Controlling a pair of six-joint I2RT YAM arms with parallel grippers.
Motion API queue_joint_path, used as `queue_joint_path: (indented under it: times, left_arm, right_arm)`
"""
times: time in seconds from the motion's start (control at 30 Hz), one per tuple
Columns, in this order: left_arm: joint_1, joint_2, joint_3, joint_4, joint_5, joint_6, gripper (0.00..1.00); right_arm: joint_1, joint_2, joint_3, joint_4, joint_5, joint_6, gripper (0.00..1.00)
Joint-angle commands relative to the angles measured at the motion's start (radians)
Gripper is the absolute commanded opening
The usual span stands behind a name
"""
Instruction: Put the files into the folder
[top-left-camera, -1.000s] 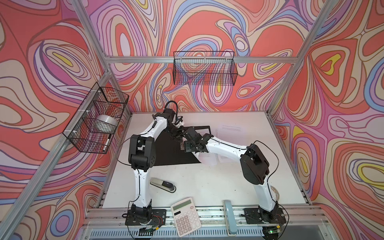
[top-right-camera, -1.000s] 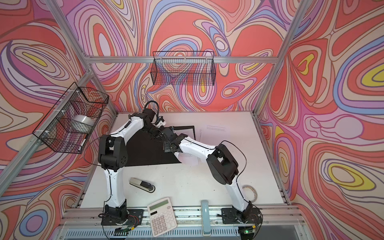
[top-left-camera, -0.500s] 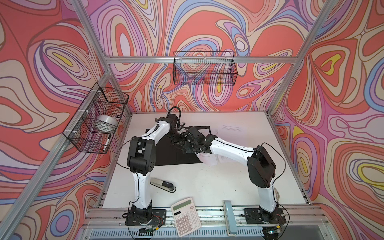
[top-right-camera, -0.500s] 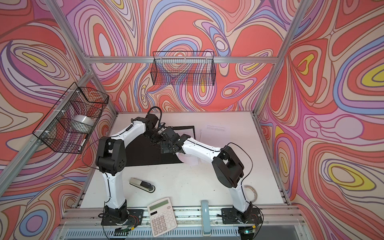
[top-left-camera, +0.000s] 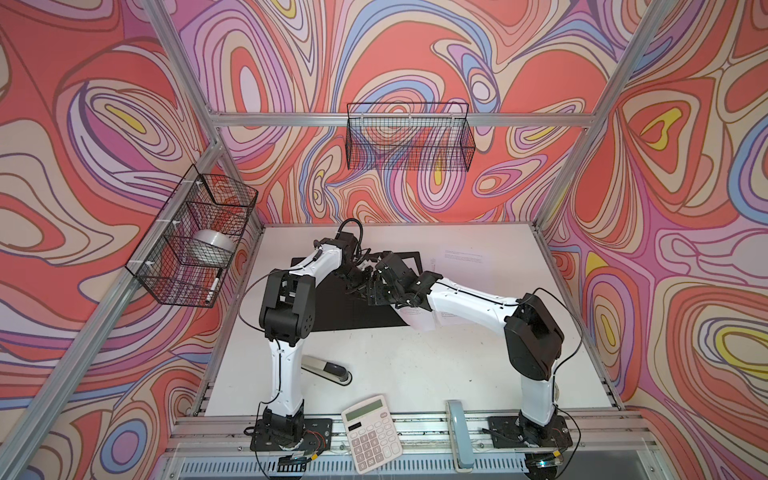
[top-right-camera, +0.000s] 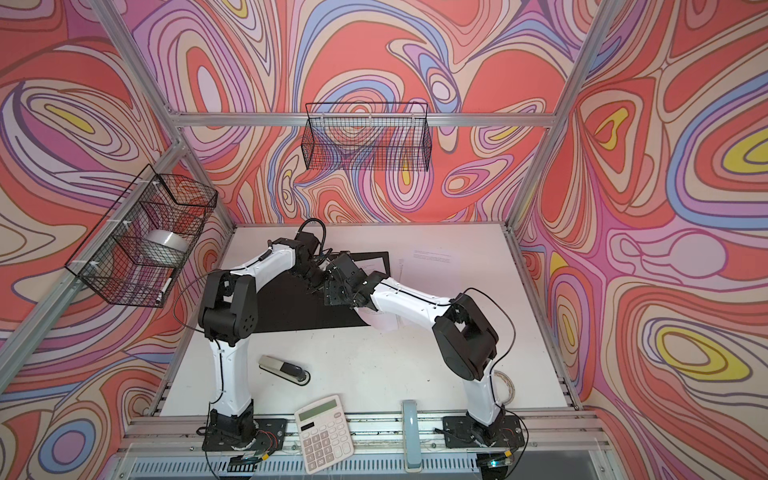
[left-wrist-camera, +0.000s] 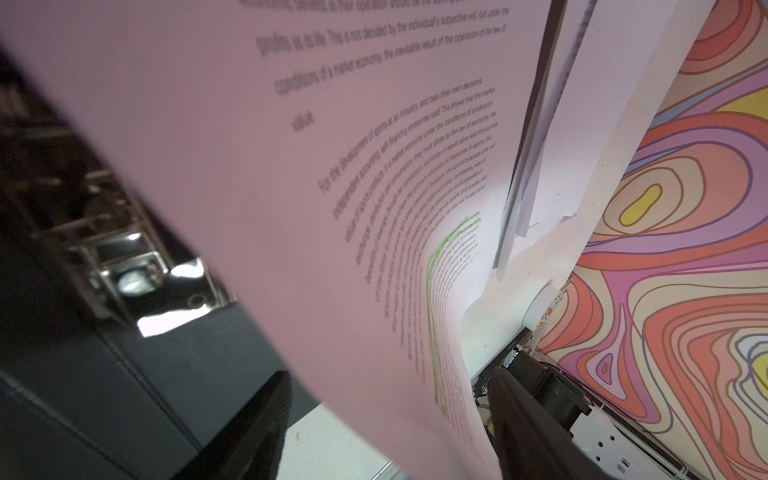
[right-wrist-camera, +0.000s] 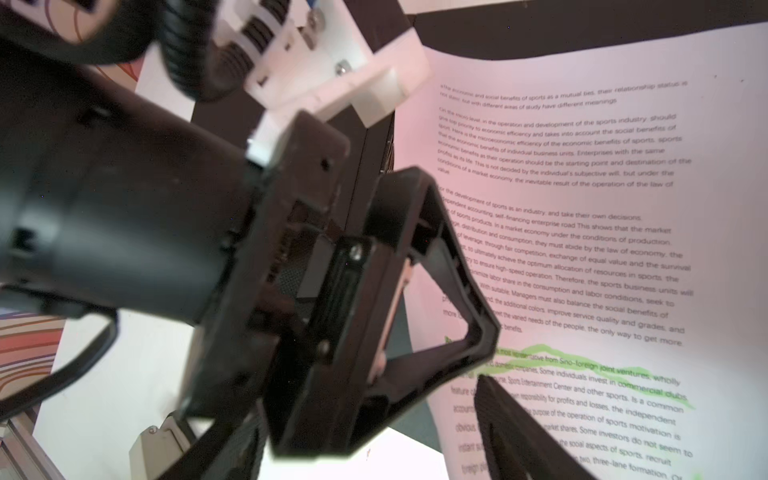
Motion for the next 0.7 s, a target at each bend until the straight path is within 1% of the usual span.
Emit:
queue_joint_path:
  times: [0.0, 0.13, 0.2, 0.33, 0.43, 0.6, 0.67]
  left_arm:
    - [-0.007, 0.037, 0.041, -0.006, 0.042, -0.016, 0.61]
    - [-0.01, 0.049, 0.052, -0.001, 0.047, -0.025, 0.48]
    - [-0.01, 0.063, 0.073, -0.01, 0.05, -0.027, 0.45]
    - [-0.011, 0.091, 0.107, -0.026, 0.057, -0.025, 0.29]
    - [-0.012, 0.1, 0.121, -0.028, 0.068, -0.023, 0.15]
    - [-0.012, 0.121, 0.156, -0.044, 0.06, -0.017, 0.03]
    - [-0.013, 0.131, 0.168, -0.049, 0.062, -0.014, 0.02]
  right_arm:
    - [0.001, -0.048, -0.032, 0.057, 0.042, -0.001, 0.81]
    - [0.001, -0.057, -0.043, 0.07, 0.05, 0.001, 0.81]
    - [0.003, -0.059, -0.041, 0.072, 0.047, 0.001, 0.81]
    - [0.018, -0.083, -0.055, 0.08, 0.046, -0.009, 0.8]
    - [0.026, -0.11, -0.077, 0.092, 0.029, -0.009, 0.8]
    - [0.04, -0.16, -0.125, 0.113, 0.007, -0.008, 0.81]
    - [0.043, -0.168, -0.144, 0.118, 0.009, -0.003, 0.81]
